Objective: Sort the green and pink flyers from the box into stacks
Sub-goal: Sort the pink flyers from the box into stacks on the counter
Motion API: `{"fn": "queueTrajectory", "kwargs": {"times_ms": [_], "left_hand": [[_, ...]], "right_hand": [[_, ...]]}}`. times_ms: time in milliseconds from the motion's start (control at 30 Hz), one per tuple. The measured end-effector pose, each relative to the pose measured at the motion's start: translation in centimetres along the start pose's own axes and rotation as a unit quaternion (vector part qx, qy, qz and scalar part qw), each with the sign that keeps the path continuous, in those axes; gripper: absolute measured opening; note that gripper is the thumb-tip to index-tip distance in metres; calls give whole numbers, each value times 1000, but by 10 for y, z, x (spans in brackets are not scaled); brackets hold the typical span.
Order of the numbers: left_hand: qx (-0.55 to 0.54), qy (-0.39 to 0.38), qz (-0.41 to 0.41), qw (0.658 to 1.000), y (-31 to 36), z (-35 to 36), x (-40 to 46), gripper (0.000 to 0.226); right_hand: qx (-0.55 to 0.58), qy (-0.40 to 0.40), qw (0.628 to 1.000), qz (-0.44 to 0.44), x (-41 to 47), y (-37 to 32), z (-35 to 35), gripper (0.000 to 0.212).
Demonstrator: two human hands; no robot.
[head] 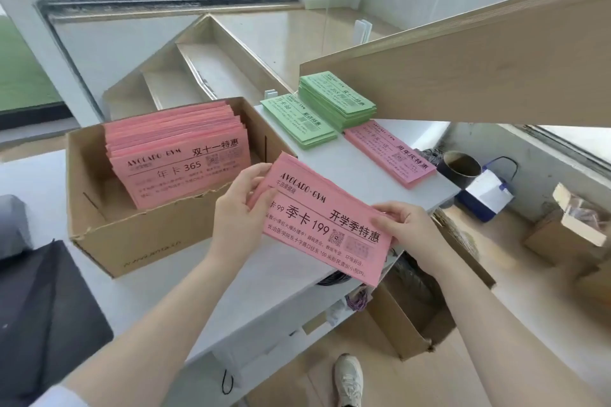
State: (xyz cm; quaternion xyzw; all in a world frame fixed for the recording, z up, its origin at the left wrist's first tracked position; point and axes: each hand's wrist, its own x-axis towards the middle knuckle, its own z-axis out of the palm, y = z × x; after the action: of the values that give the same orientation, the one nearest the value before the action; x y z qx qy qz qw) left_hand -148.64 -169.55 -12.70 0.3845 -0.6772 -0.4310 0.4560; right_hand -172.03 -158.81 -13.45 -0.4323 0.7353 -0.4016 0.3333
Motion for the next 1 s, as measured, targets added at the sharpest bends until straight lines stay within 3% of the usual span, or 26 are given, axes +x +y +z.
{"fn": "queueTrajectory", "kwargs": {"times_ms": [133, 200, 333, 433, 633, 833, 1000], "left_hand": [[-3, 34, -12, 999, 8, 67, 38, 23], [-44, 42, -56, 997, 9, 103, 61, 23], [-258, 21, -239, 936, 0, 171, 103, 29], [-291, -6, -276, 916, -14, 219, 121, 34], [-240, 18, -271, 932, -26, 274, 156, 33], [-61, -7, -258, 964, -45, 287, 176, 36], [-15, 21, -232, 972, -48, 289, 178, 34]], "right_hand": [[60, 25, 998, 25, 43, 18, -47, 10], [89, 47, 994, 33, 67, 26, -72, 12], [151, 70, 983, 75, 116, 51, -120, 13], [192, 69, 974, 101, 154, 65, -141, 17], [157, 35, 979, 125, 206, 78, -163, 9], [-36, -26, 994, 102, 220, 88, -169, 3], [-125, -54, 989, 65, 225, 81, -173, 22]]}}
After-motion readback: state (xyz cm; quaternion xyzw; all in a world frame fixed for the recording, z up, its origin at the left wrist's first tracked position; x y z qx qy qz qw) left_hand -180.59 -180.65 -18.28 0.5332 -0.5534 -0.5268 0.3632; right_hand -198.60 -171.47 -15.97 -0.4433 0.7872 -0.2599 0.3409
